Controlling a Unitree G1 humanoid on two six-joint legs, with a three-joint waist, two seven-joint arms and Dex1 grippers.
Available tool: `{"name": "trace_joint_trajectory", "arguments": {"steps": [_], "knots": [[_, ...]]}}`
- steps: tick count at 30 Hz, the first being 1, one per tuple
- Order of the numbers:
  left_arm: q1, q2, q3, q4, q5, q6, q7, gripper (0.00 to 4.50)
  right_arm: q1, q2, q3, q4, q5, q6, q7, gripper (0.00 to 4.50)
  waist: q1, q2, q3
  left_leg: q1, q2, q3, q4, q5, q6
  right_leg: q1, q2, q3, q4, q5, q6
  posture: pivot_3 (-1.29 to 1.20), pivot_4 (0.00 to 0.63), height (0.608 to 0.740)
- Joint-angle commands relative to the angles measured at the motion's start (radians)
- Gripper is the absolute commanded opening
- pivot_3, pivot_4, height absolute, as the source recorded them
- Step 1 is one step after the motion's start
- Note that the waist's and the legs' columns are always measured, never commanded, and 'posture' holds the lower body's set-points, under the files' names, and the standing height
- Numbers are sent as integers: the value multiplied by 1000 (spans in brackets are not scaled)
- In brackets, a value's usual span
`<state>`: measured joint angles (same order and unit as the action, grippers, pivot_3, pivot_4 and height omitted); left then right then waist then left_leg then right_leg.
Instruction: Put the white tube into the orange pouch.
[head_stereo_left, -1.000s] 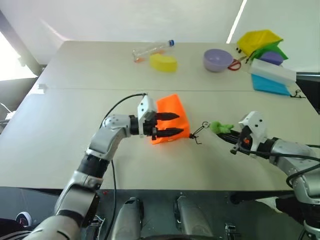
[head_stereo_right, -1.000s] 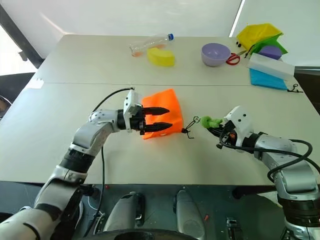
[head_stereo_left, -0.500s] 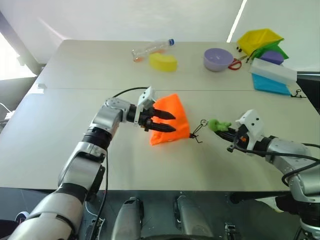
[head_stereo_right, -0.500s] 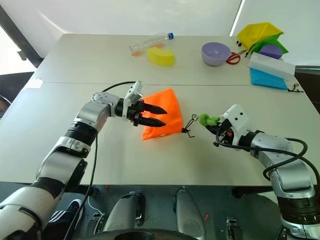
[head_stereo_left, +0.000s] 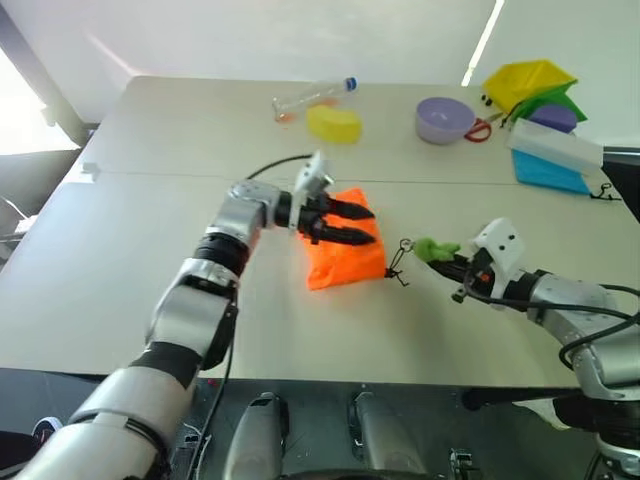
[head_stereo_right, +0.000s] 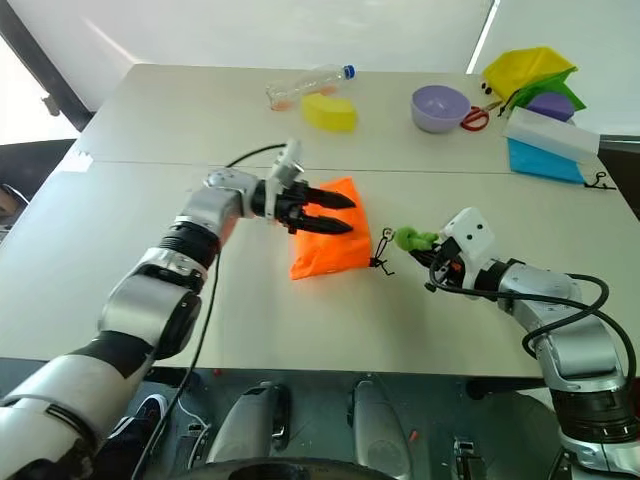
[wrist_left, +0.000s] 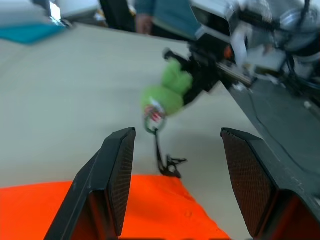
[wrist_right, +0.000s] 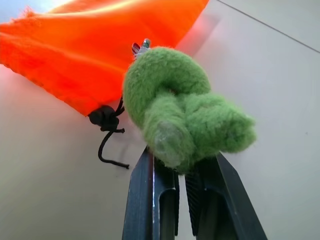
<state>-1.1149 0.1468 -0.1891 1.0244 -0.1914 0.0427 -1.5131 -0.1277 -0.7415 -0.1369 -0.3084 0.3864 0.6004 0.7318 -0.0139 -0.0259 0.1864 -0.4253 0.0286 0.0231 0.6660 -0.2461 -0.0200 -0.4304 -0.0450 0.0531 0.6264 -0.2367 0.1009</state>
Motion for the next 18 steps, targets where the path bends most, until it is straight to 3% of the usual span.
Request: {"name": "trace_joint_trajectory", "arguments": {"steps": [1, 8, 18], "knots": [[-55, -26, -22, 48, 61, -79, -11, 2893, -9, -1, -21, -16, -1, -18, -6, 44, -1, 0, 0, 0, 0, 0, 0, 0, 0, 0, 0, 0, 1, 0, 0, 0, 150, 740], [-86, -90, -36, 150, 149, -173, 27, 2893, 32, -14, -49, -54, 6, -18, -9, 44, 2, 0, 0, 1, 1, -1, 1, 0, 0, -1, 2, 0, 3, 0, -1, 0, 150, 740], [-106, -98, -28, 211, 233, -230, 77, 2893, 83, -22, -94, -93, 17, -60, 22, 44, 2, 0, 0, 1, 1, -1, 1, 0, 0, -1, 2, 0, 3, 0, 0, 0, 150, 740]]}}
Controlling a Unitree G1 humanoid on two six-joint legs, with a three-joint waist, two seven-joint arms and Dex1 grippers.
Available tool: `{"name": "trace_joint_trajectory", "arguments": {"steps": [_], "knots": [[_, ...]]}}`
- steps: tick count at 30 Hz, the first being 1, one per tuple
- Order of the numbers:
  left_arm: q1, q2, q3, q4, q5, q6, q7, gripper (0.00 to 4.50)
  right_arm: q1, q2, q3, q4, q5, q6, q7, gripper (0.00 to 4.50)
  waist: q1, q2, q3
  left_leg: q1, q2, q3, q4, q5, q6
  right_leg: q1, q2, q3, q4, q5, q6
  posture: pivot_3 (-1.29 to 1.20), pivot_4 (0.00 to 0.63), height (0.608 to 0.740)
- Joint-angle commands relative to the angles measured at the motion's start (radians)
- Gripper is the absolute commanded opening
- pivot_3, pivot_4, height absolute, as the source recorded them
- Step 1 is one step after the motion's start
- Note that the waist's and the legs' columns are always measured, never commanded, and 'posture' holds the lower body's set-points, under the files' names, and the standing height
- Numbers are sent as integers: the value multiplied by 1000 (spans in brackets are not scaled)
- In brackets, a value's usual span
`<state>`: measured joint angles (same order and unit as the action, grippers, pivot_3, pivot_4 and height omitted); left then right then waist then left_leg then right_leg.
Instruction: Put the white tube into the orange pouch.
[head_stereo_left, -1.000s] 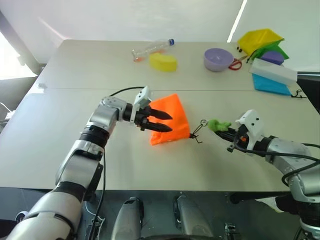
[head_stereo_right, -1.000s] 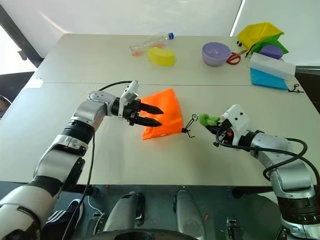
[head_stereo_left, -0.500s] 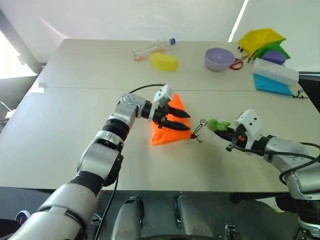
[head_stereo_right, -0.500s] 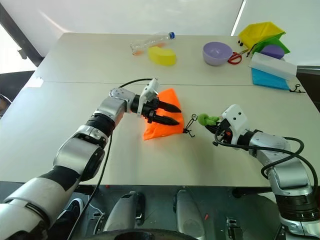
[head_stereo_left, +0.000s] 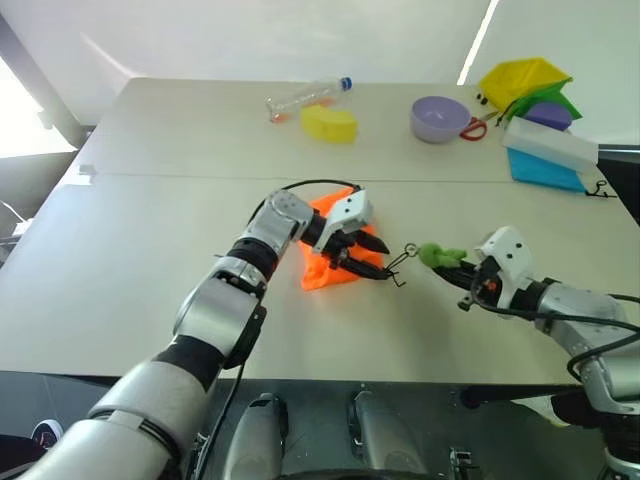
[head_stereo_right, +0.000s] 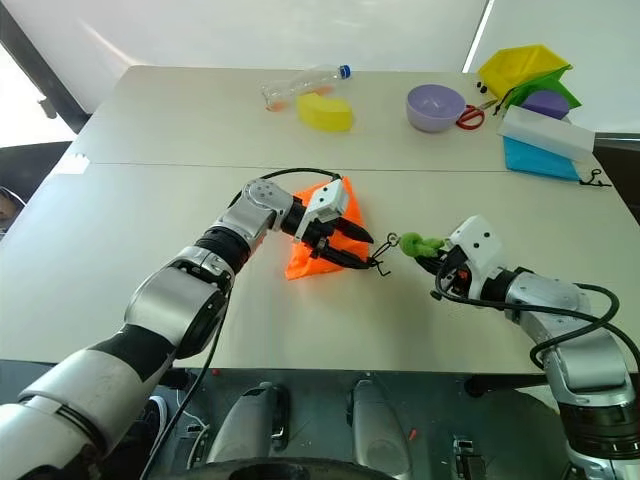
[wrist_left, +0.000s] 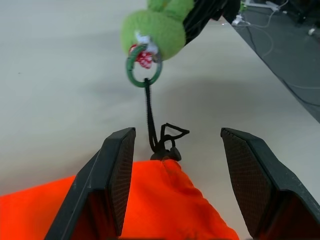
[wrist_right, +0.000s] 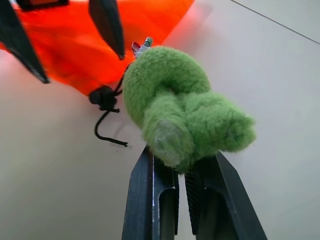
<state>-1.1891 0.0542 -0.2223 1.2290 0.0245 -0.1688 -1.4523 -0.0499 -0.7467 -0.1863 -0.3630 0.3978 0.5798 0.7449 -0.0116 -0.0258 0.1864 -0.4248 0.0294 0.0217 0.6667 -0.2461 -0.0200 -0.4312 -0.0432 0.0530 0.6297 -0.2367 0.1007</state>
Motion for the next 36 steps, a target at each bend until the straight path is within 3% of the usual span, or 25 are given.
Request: {"name": "trace_joint_trajectory", "arguments": {"steps": [1, 19, 22, 25, 36], "knots": [[-32, -6, 7, 9, 21, -22, 18, 2893, 8, -18, -53, -40, 11, -39, 12, 44, 0, 0, 0, 0, 0, 0, 0, 0, 0, 0, 0, 0, 0, 0, 0, 0, 150, 740], [-23, -44, 17, 42, 69, -12, 63, 2893, 19, -10, -60, -61, 11, -49, 15, 44, 0, 0, 0, 0, 0, 0, 0, 0, 0, 0, 0, 0, 0, 1, 2, 0, 150, 740], [-16, -42, 11, 42, 80, -24, 68, 2106, 18, -8, -58, -58, 9, -52, 13, 44, 0, 0, 0, 0, 0, 0, 0, 0, 0, 0, 0, 0, 1, 1, 3, 0, 150, 740], [-13, -39, 2, 40, 98, -38, 83, 611, 15, -7, -56, -58, 10, -51, 12, 44, 0, 0, 0, 0, 0, 0, 0, 0, 0, 0, 0, 0, 1, 1, 3, 0, 150, 740], [-22, -41, 13, 43, 102, -33, 81, 611, 3, -10, -50, -47, 3, -57, 12, 44, 0, 0, 0, 1, 0, 0, 0, 0, 0, 1, 0, 0, 1, 2, 3, 0, 150, 740]]}}
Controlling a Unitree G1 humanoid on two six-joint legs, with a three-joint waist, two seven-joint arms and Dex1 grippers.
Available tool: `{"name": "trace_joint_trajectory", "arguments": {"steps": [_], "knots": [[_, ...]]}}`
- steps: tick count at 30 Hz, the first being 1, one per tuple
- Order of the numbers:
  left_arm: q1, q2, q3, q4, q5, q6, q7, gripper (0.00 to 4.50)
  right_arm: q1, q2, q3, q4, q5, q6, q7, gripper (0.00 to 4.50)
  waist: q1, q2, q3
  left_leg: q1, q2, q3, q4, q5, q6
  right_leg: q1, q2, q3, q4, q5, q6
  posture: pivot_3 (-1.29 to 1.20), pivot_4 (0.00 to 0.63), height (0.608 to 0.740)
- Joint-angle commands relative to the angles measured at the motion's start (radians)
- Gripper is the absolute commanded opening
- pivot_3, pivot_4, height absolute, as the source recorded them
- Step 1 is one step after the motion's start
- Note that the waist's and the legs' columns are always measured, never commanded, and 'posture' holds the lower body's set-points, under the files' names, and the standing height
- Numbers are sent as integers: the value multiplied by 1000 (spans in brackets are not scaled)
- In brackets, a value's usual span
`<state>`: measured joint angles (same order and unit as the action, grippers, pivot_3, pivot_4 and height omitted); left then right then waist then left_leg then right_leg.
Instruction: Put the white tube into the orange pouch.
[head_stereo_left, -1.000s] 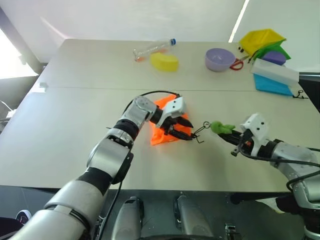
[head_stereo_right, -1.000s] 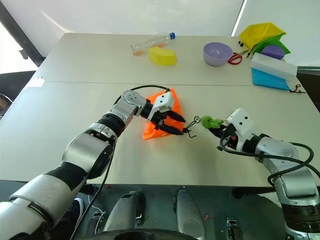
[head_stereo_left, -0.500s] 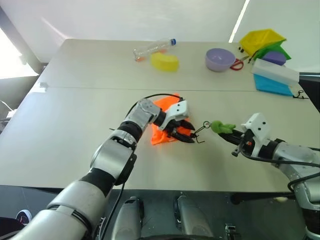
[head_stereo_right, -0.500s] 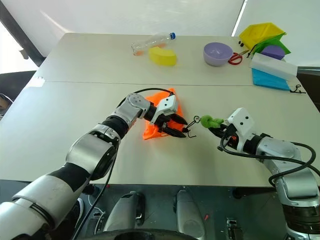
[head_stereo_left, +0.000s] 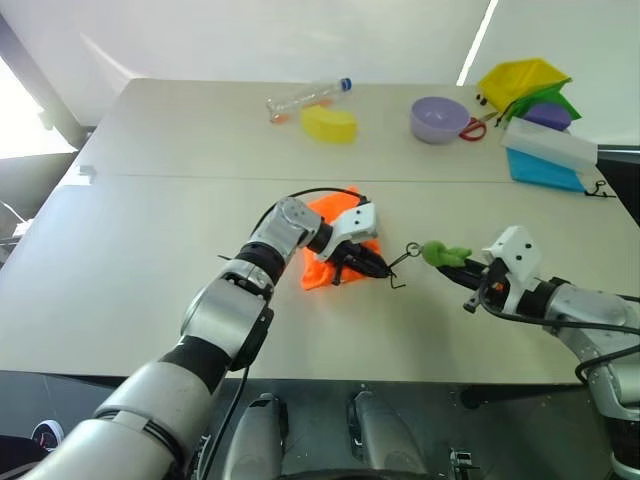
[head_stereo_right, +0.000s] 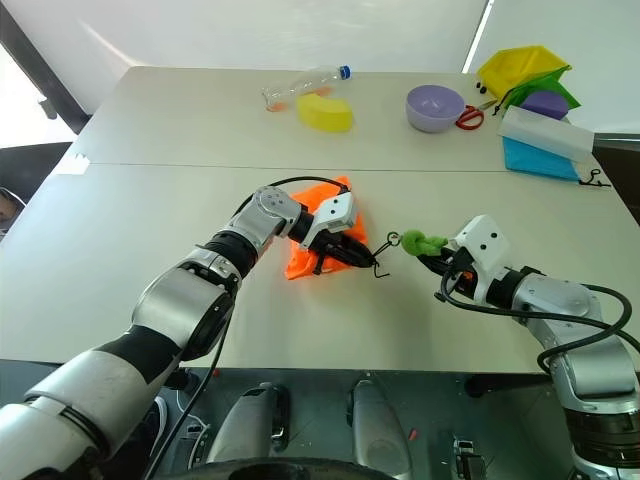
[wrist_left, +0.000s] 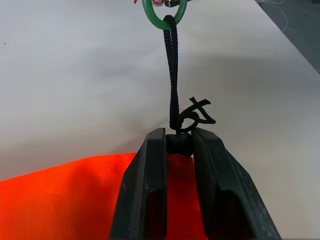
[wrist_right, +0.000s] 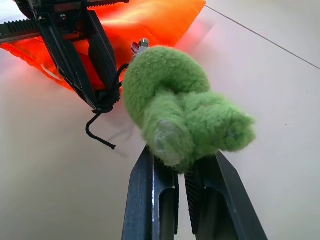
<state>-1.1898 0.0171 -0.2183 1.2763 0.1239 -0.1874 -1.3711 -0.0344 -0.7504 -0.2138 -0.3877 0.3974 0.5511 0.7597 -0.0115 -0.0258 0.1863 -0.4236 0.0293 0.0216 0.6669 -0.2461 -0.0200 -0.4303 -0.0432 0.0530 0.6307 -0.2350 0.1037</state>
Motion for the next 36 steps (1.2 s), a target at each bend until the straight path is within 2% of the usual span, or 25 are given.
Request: {"name": "trace_joint_trajectory", "arguments": {"steps": [1, 8, 19, 27, 36], "knots": [[-21, -4, 9, -5, 3, -15, -4, 611, -13, -6, -22, -21, 3, -28, -3, 44, 0, 0, 0, 0, 0, 0, 0, 0, 0, 0, 0, 0, 0, 0, 0, 0, 150, 740], [-12, 9, -7, -16, 20, -62, -22, 611, -28, -9, -29, 18, -36, -45, -36, 44, 0, 0, 0, 0, 0, 0, 0, 0, 0, 0, 0, 0, 0, 0, 0, 0, 150, 740], [-7, 87, -20, -36, 43, -116, -75, 611, -75, -7, -29, 87, -85, -88, -71, 44, 0, 0, 0, 0, 0, 0, 0, 0, 0, 0, 0, 0, 0, 0, 0, 0, 150, 740], [4, 161, -39, -80, 52, -105, -215, 611, -114, -18, -38, 167, -151, -104, -132, 44, -2, 0, 0, 1, 0, 0, 0, 0, 0, 0, 0, 0, 1, 0, 0, 0, 150, 740], [30, 230, -74, -134, -38, -51, -243, 611, -138, -23, -40, 229, -209, -130, -164, 44, -2, 0, 0, 1, 0, 0, 0, 0, 0, 0, 0, 0, 1, 0, 1, 0, 150, 740]]}}
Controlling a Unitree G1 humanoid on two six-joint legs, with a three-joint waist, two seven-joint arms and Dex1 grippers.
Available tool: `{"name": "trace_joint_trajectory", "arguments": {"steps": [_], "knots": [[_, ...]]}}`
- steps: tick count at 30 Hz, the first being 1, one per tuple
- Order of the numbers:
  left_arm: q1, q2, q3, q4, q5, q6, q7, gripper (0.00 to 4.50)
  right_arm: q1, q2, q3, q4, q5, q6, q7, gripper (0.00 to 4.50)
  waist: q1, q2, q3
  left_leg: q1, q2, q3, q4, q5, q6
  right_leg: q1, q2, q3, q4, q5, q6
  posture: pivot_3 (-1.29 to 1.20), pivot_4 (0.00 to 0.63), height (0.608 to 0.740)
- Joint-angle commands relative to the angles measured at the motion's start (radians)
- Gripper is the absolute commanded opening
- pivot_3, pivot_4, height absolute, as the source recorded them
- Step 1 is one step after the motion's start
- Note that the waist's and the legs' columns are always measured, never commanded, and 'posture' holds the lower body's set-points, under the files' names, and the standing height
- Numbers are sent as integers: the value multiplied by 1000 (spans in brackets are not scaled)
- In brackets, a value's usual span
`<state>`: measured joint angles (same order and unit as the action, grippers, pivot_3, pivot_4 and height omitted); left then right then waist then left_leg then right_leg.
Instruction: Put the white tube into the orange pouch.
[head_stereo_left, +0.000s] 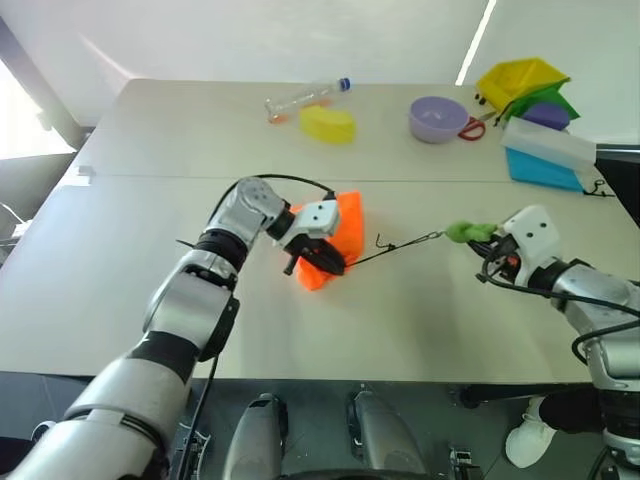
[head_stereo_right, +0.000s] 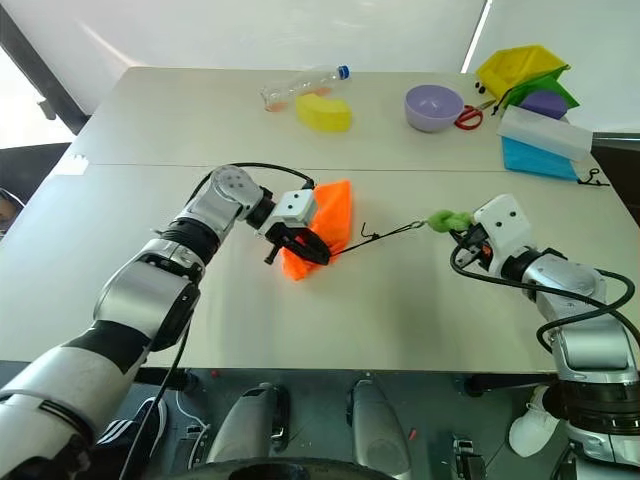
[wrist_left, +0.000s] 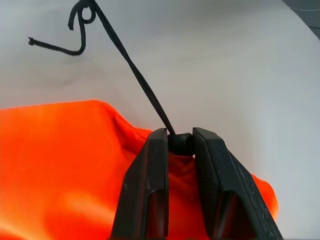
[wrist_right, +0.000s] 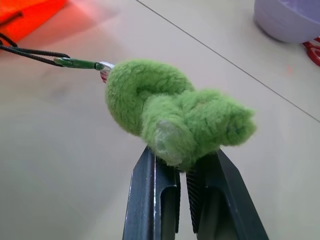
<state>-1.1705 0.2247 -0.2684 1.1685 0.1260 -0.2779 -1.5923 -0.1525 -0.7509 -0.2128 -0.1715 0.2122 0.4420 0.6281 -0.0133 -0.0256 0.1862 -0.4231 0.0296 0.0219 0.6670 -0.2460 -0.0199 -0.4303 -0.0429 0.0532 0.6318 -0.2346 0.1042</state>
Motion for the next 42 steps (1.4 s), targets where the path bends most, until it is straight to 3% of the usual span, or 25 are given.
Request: {"name": "trace_joint_trajectory", "arguments": {"steps": [1, 6, 8, 11, 15, 17, 18, 24, 28, 33, 42], "knots": [[14, 25, -30, -35, -55, 54, -22, 611, -22, -23, -41, 17, -27, -23, -33, 44, 0, 0, 0, 0, 0, 0, 0, 0, 0, 0, 0, 0, 0, 0, 0, 0, 150, 740], [39, 27, -50, -76, -110, 104, -22, 611, -30, -17, -42, 28, -17, -11, -22, 44, 0, 0, 0, 0, 0, 0, 0, 0, 0, 0, 0, 0, 0, 0, 0, 0, 150, 740], [39, 15, -39, -82, -139, 139, -22, 1319, -29, -7, -47, 15, 15, 12, -3, 44, 0, 0, 0, 0, 0, 0, 0, 0, 0, 0, 0, 0, 0, 0, 0, 0, 150, 740], [50, 5, -32, -114, -187, 162, -22, 2512, -5, 2, -42, -39, 84, 51, 47, 1136, 0, 0, 0, 0, 0, 0, 0, 0, 0, 0, 0, 0, 0, 0, 0, 0, 150, 740], [80, 11, -27, -207, -288, 230, -22, 4358, 31, -3, -17, -108, 122, 82, 84, 3034, 0, 0, 0, 0, 0, 0, 0, 0, 0, 0, 0, 0, 1, 0, 0, 0, 150, 740], [95, 22, -23, -253, -326, 264, -22, 4366, 43, -4, -17, -131, 142, 99, 98, 4167, 0, 0, 0, 0, 0, 0, 0, 0, 0, 0, 0, 0, 1, 0, 0, 0, 150, 740], [102, 25, -15, -267, -331, 253, -22, 4366, 47, -7, -17, -137, 146, 105, 102, 4427, 0, 0, 0, 0, 0, 0, 0, 0, 0, 0, 0, 0, 1, 0, 0, 0, 150, 740], [107, 43, 73, -323, -398, 346, -12, 4366, 98, -60, -44, -187, 183, 131, 168, 4427, 0, 0, 0, 1, 0, 0, 1, 0, 0, 1, 0, 0, 1, 0, 0, 0, 150, 740], [110, 79, 203, -320, -437, 334, 110, 4366, 149, -98, -135, -210, 243, 139, 219, 4427, 0, 0, 0, 2, 0, 0, 1, 0, 0, 1, 0, 0, 1, 0, 0, 0, 150, 740], [191, 144, 303, -356, -426, 252, 258, 4366, 126, -19, -156, -273, 341, 148, 187, 4427, -4, 0, 0, 6, 1, 0, 0, 0, 0, 4, 1, 1, 2, 0, 1, 0, 150, 740], [581, 308, 441, -740, -464, 379, 458, 4366, -24, 174, -26, -38, 107, -65, -68, 4427, -4, 0, 0, 12, 2, 3, -1, 0, -1, 6, 0, 2, 4, 1, -1, 0, 150, 740]]}}
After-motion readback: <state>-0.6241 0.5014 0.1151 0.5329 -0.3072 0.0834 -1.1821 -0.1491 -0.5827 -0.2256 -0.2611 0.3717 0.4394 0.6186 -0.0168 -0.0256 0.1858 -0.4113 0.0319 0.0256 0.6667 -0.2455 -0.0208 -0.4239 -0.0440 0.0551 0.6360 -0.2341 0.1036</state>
